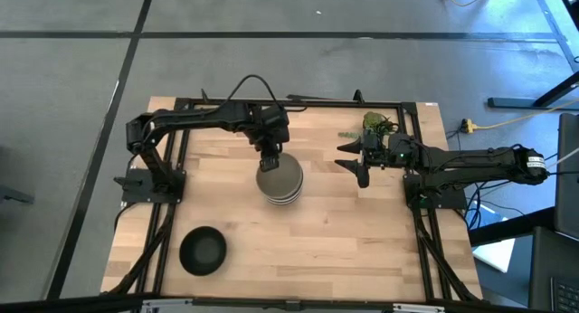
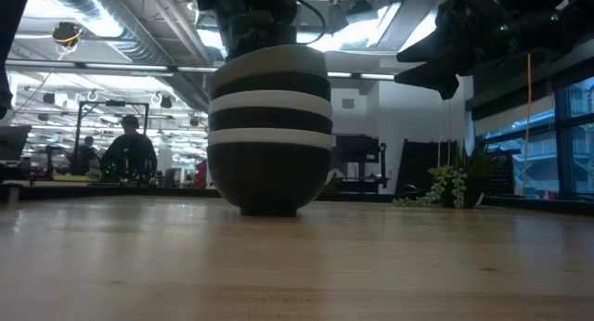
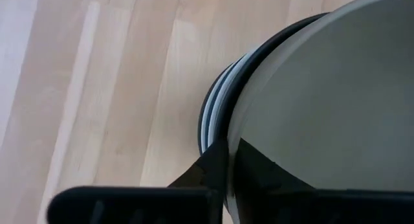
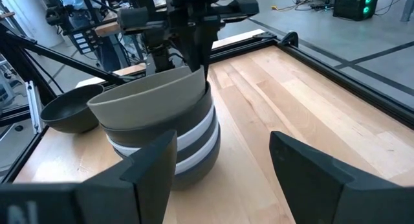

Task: Nest bowls inside each other
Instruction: Stack the gray bowl on top of the black bowl, then stack the black bowl on the stacked bowls

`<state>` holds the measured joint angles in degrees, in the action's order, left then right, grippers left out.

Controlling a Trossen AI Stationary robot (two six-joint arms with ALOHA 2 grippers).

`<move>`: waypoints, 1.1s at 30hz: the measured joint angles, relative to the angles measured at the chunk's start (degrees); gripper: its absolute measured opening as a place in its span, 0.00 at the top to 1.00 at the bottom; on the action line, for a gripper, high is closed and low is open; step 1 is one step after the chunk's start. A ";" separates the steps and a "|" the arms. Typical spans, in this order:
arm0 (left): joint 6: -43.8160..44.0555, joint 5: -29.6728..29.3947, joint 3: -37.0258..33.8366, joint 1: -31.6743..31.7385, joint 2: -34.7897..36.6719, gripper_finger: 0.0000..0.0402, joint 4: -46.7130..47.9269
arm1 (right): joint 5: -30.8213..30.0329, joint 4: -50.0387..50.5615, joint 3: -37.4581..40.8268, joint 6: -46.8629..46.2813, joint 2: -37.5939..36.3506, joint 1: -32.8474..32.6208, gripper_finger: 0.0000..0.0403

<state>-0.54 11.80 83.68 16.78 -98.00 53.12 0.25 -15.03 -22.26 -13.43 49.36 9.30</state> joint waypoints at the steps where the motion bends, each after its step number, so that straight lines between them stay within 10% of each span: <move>1: 0.14 -0.01 0.00 0.00 0.08 0.95 0.05 | 0.00 0.00 0.00 -0.02 0.00 0.02 0.38; 20: -1.53 -0.96 1.79 -0.08 0.35 0.65 1.98 | -0.02 0.00 0.00 0.10 0.00 0.00 0.38; 33: -8.77 -10.62 18.04 -2.65 1.85 0.54 14.70 | -0.02 0.28 0.00 0.02 0.00 0.02 0.38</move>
<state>-9.32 1.19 101.72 14.12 -96.15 67.82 0.23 -14.74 -22.26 -13.41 49.36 9.32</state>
